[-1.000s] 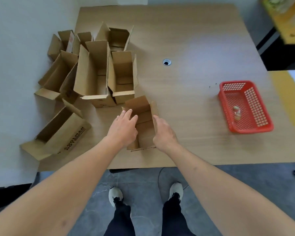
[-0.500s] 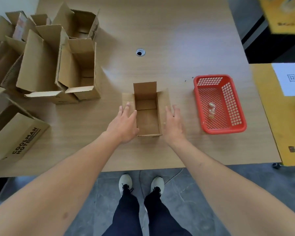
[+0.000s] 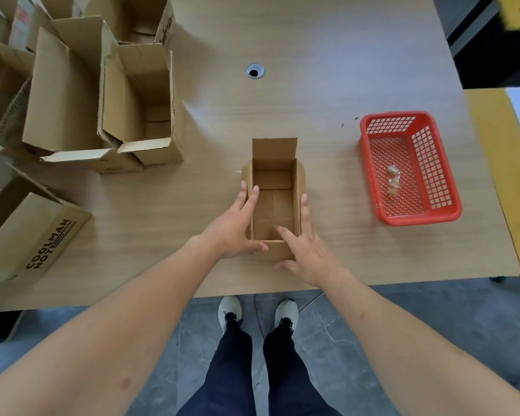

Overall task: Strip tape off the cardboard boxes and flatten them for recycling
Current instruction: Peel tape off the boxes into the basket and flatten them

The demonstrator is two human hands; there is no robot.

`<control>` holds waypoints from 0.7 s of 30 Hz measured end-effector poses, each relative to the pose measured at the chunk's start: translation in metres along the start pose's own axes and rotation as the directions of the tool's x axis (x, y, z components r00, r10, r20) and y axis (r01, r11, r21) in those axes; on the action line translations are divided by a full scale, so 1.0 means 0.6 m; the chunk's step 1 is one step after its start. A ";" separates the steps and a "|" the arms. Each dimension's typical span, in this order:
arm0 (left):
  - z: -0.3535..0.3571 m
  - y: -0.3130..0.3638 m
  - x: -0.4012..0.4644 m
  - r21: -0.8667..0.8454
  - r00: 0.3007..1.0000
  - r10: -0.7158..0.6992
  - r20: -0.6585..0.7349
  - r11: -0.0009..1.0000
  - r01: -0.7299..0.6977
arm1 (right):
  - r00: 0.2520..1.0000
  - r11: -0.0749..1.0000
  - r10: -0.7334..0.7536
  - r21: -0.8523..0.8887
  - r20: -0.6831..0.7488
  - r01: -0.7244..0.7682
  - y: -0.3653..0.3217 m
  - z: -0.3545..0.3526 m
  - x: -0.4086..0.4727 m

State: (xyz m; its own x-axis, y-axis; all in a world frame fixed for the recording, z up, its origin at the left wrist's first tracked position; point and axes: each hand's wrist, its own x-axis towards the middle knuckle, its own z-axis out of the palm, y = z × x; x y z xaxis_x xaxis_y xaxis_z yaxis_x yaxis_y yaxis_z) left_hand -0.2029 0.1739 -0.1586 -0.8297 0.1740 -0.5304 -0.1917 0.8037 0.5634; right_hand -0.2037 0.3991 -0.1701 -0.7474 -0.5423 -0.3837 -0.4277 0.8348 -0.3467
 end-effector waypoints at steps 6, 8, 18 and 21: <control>-0.043 -0.010 -0.037 -0.523 0.953 -0.011 -0.302 0.838 -0.156 | 0.933 0.896 0.144 0.443 -0.330 0.019 -0.020 0.000 0.018; -0.061 -0.007 -0.040 -0.559 0.853 -0.070 -0.518 0.782 -0.275 | 0.936 0.653 0.225 0.755 -0.271 0.062 -0.042 -0.027 0.028; -0.073 -0.023 -0.023 0.258 0.908 0.219 -0.358 0.957 -0.130 | 0.917 -0.606 0.134 0.763 0.377 -0.225 -0.081 -0.035 0.062; -0.056 -0.020 -0.017 0.360 0.960 0.147 -0.237 0.931 -0.054 | 0.808 -0.461 0.337 0.833 0.483 -0.306 -0.074 -0.021 0.068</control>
State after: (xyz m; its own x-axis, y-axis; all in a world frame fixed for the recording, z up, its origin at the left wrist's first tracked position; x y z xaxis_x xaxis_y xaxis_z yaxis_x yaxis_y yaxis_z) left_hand -0.2094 0.1434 -0.1388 -0.9491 0.1506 -0.2768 0.0549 0.9440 0.3255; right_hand -0.2219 0.3411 -0.1596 -0.5028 -0.2032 -0.8402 0.8492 -0.2977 -0.4361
